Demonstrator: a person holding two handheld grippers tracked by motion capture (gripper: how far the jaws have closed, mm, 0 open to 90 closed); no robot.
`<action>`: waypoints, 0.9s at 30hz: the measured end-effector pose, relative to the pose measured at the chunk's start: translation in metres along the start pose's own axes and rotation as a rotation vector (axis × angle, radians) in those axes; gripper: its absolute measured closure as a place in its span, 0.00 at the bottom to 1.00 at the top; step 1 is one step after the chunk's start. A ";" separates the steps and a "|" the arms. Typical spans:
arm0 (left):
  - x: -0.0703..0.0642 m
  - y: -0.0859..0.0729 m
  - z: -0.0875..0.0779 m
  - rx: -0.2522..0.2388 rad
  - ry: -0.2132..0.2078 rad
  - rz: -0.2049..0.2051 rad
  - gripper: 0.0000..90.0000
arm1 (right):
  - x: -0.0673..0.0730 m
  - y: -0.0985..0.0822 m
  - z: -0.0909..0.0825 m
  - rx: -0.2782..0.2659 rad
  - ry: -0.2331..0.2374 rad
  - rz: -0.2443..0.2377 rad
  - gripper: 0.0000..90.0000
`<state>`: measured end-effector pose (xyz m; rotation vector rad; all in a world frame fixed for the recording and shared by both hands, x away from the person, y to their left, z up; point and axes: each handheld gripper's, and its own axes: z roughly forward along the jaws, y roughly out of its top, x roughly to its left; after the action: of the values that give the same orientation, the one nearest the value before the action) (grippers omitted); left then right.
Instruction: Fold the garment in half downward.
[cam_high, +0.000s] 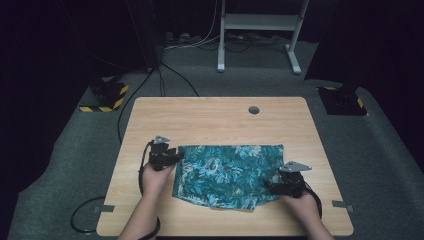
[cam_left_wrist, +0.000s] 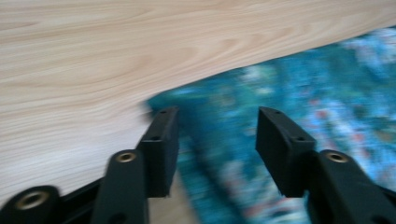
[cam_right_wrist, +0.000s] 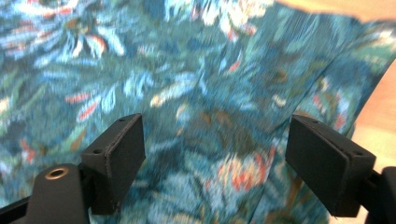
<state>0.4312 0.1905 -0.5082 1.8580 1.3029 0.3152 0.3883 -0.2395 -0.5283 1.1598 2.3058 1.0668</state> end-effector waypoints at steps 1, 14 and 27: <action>-0.007 -0.002 0.002 0.000 -0.016 0.000 0.48 | 0.000 0.003 0.000 -0.001 -0.002 -0.003 0.21; -0.017 -0.040 -0.002 0.054 -0.003 0.030 0.48 | 0.005 0.006 0.011 0.042 0.020 -0.016 0.21; -0.021 0.010 0.019 0.005 -0.016 0.047 0.39 | -0.026 0.027 0.010 -0.034 0.001 0.021 0.20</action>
<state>0.4404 0.1618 -0.5083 1.8941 1.2517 0.3217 0.4246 -0.2446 -0.5150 1.1736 2.2722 1.1095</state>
